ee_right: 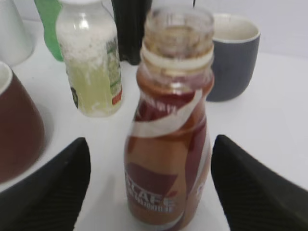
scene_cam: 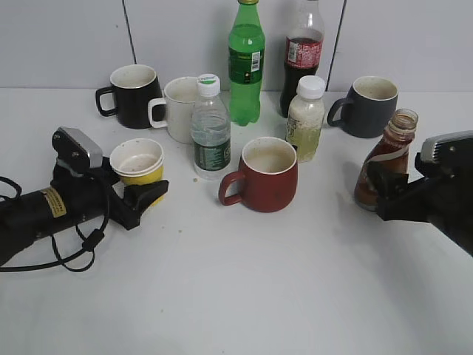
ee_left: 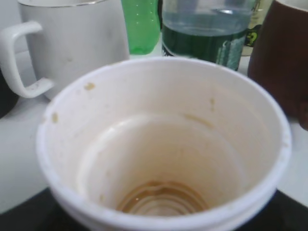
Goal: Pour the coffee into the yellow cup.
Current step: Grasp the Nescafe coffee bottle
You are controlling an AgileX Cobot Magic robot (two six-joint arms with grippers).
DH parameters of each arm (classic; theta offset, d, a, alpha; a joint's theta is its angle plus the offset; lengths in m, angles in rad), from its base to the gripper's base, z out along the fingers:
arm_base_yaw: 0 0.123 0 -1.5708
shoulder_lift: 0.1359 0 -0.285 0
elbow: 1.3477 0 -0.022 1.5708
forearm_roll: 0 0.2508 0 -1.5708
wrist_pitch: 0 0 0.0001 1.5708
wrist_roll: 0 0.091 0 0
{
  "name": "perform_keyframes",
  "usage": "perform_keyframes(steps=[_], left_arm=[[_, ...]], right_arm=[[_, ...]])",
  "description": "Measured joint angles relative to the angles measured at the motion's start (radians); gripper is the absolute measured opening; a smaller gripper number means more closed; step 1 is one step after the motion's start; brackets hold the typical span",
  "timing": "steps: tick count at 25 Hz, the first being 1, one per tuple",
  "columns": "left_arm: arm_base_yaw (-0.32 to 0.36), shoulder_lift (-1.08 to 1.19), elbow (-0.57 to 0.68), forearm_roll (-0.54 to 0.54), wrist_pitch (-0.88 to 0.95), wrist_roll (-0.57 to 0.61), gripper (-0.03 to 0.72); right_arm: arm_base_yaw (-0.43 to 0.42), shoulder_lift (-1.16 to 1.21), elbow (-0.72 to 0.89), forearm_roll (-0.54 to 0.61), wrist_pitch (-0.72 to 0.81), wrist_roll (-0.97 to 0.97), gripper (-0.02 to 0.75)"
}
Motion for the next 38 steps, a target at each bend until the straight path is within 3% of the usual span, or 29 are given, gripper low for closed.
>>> perform_keyframes(steps=[8,15,20,23,34,38], left_arm=[[0.000,-0.005,0.000,0.038,0.000,-0.001,0.410],[-0.001,-0.059,0.008,0.060,-0.001,-0.002,0.401],[-0.002,-0.061,0.008,0.146,-0.001,-0.003,0.400],[-0.002,-0.062,0.008,0.167,-0.001,-0.005,0.399],[-0.002,-0.138,0.008,0.170,0.000,-0.073,0.399],[-0.021,-0.166,0.008,0.170,0.000,-0.121,0.399]], right_arm=[[0.000,0.144,-0.074,0.027,0.000,0.000,0.588],[0.000,0.208,-0.154,0.060,0.000,0.000,0.588],[0.000,0.274,-0.215,0.064,0.000,0.001,0.586],[0.000,0.289,-0.233,0.063,0.000,0.001,0.512],[0.000,0.269,-0.234,0.059,0.020,0.001,0.501],[0.000,0.180,-0.234,-0.009,0.036,-0.001,0.501]])
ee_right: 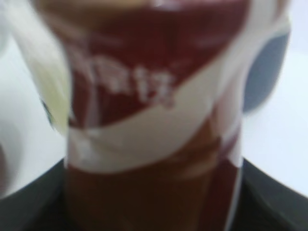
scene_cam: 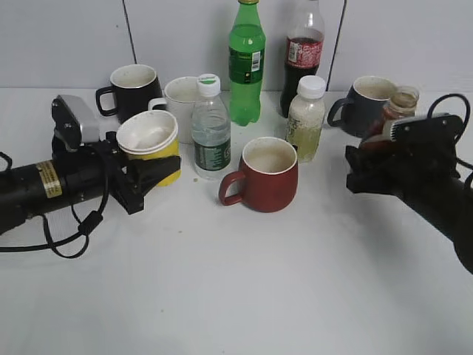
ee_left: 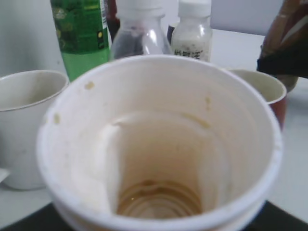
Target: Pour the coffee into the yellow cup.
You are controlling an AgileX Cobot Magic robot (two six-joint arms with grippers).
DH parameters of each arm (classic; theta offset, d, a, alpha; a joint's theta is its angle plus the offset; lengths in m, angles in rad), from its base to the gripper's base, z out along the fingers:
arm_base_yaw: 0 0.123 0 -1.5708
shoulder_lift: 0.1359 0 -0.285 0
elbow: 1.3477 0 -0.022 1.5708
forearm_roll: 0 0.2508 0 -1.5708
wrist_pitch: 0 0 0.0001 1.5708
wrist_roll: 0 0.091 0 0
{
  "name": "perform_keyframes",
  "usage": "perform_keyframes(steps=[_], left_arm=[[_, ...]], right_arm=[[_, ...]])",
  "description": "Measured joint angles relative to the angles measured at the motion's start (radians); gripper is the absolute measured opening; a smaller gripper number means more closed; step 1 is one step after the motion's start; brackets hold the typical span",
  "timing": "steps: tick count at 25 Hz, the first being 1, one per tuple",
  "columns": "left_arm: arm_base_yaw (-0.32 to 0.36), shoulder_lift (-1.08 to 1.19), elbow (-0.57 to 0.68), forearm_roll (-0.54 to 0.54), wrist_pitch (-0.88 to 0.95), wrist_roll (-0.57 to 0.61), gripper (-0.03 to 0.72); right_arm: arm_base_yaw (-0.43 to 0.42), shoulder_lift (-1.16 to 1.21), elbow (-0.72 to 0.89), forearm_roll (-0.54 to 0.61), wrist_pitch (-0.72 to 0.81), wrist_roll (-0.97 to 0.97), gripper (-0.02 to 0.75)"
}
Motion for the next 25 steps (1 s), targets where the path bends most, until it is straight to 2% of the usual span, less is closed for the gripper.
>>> perform_keyframes(steps=[7,13,21,25], left_arm=[[-0.124,-0.061,0.000,0.001,0.059,-0.011,0.399],[-0.183,-0.097,0.000,0.003,0.075,-0.064,0.399],[-0.263,-0.133,0.000,0.022,0.113,-0.122,0.399],[-0.295,-0.133,0.000,0.083,0.175,-0.168,0.399]], right_arm=[[0.001,-0.187,-0.007,-0.155,0.145,-0.002,0.501],[0.010,-0.281,-0.057,-0.266,0.271,-0.002,0.501],[0.144,-0.300,-0.103,-0.290,0.392,-0.121,0.501],[0.193,-0.302,-0.106,-0.291,0.427,-0.222,0.501]])
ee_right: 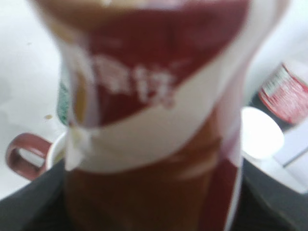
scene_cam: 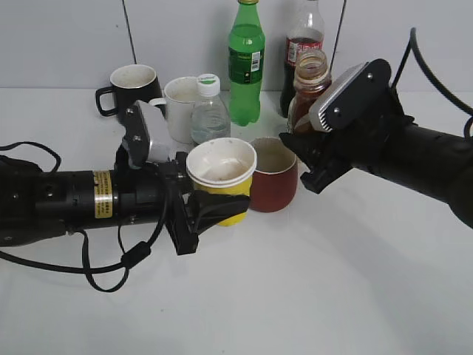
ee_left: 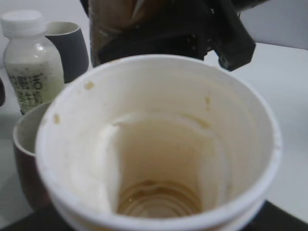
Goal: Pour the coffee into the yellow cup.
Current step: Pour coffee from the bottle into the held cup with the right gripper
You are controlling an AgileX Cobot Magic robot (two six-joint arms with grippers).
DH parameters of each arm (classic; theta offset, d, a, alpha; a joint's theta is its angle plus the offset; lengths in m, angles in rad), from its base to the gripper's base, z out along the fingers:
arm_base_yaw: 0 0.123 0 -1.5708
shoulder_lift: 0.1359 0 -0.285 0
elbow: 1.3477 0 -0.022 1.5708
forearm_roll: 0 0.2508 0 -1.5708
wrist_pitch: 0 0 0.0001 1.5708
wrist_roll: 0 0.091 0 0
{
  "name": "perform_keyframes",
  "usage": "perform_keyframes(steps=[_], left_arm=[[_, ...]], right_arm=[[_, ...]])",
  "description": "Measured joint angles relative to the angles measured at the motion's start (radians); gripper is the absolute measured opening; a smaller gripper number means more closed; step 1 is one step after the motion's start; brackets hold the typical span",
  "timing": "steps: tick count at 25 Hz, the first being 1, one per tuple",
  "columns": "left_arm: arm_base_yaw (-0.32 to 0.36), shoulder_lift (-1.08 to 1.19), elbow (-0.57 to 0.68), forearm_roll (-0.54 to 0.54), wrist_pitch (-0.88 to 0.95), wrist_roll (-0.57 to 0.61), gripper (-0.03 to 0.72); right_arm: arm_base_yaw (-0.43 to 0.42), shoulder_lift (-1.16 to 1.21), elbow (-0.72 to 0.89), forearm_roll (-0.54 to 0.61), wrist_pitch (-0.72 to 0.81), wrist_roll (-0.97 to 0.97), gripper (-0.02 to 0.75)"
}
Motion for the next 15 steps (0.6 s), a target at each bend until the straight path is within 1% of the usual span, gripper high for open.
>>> perform_keyframes(steps=[3,6,13,15], left_arm=[[-0.011,0.000,0.000,0.013,0.007,-0.018,0.399],[-0.017,0.000,0.000,0.017,0.013,-0.025,0.399],[-0.018,0.000,-0.006,0.018,0.018,-0.028,0.399],[-0.019,0.000,-0.018,0.018,0.019,-0.028,0.399]], right_arm=[[0.017,0.000,-0.007,0.000,0.014,-0.083,0.501],[0.018,0.000,-0.028,0.002,0.042,-0.178,0.501],[0.018,0.000,-0.086,0.003,0.044,-0.411,0.501],[0.018,0.000,-0.102,0.003,0.047,-0.451,0.501]])
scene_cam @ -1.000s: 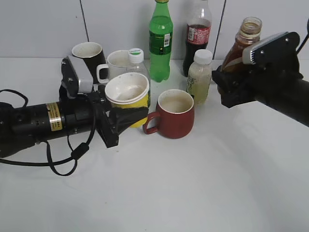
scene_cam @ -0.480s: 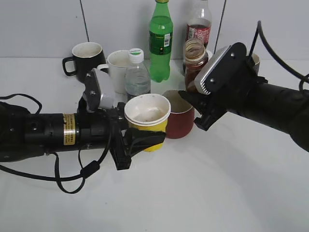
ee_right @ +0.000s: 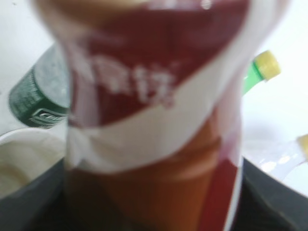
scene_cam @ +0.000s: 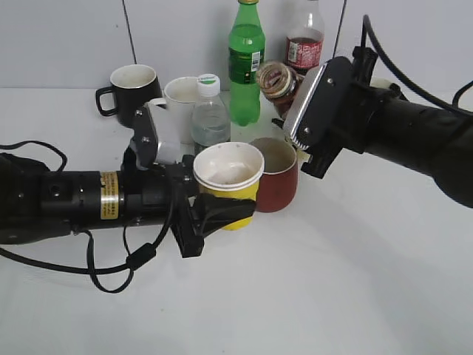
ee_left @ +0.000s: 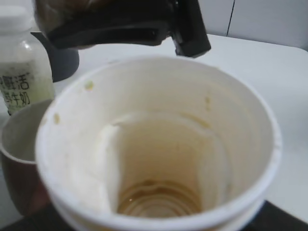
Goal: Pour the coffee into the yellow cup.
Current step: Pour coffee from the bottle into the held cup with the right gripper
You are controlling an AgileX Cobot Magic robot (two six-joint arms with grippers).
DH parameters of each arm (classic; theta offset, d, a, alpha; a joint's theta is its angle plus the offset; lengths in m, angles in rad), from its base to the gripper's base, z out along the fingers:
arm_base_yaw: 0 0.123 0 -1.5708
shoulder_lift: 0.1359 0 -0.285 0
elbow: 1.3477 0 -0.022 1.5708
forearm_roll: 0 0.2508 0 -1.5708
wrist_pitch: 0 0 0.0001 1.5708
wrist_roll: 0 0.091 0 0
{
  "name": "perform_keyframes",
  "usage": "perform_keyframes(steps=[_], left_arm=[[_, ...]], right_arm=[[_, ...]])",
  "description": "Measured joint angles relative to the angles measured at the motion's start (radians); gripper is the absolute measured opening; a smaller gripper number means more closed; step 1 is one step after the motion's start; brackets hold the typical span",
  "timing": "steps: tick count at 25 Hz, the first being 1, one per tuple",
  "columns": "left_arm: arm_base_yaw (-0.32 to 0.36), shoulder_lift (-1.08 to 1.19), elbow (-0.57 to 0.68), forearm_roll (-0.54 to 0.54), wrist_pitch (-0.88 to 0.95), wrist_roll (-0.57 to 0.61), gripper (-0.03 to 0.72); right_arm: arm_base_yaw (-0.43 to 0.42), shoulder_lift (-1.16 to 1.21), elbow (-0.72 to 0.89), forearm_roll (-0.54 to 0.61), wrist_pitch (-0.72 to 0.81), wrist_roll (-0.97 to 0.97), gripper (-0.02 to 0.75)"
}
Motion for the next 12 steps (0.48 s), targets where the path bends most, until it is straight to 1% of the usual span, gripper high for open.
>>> perform_keyframes(steps=[5,12], left_arm=[[-0.002,0.000,-0.035,0.008,0.007,-0.003,0.398],[-0.002,0.000,-0.074,0.044,0.091,-0.043,0.398]], right_arm=[[0.000,0.020,-0.039,-0.002,0.001,-0.065,0.501],[0.000,0.037,-0.059,-0.004,0.001,-0.195,0.501]])
